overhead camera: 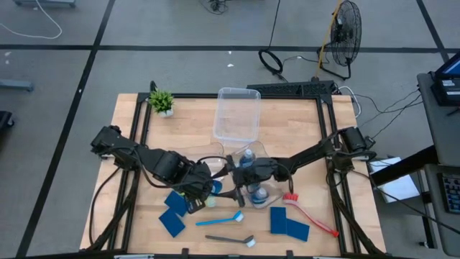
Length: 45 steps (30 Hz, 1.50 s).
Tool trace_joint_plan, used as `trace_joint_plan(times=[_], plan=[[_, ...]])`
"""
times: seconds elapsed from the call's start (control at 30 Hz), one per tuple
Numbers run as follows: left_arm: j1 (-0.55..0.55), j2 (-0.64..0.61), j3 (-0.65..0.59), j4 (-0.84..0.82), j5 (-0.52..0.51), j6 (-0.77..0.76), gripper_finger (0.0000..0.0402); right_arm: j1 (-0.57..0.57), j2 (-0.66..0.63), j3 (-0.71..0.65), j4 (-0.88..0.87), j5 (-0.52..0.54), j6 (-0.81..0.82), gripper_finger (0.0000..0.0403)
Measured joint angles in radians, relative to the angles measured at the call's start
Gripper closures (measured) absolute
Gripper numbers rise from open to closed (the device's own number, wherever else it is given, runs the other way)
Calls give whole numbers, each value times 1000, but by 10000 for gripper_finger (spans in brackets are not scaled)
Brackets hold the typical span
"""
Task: Pick & Place Kitchen Sink Supplies
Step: Put the blue soap dispenser into the right transparent bin
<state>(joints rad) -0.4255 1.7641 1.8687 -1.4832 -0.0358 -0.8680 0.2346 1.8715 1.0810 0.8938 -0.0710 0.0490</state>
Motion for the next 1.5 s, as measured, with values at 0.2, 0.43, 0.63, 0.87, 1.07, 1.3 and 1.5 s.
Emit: trace_joint_plan(times=[0.2,0.43,0.63,0.87,1.07,1.3,1.5], plan=[[-1,-1,0,38,-8,4,242,0,89,101,-2,-14,8,124],[-1,-1,0,56,-14,23,242,0,109,130,-40,-13,-20,171],[-1,0,-2,72,-20,22,241,-5,100,130,-76,-31,-54,272],[23,-17,-1,99,28,-9,94,-12,80,126,-178,-64,-99,272],[2,-80,0,129,-51,-17,17,-2,13,87,-225,2,-127,272],[-69,-164,1,208,-318,57,70,21,-138,29,-234,5,-125,272],[-164,-187,0,221,-605,211,98,56,-375,-85,-398,150,-166,273]])
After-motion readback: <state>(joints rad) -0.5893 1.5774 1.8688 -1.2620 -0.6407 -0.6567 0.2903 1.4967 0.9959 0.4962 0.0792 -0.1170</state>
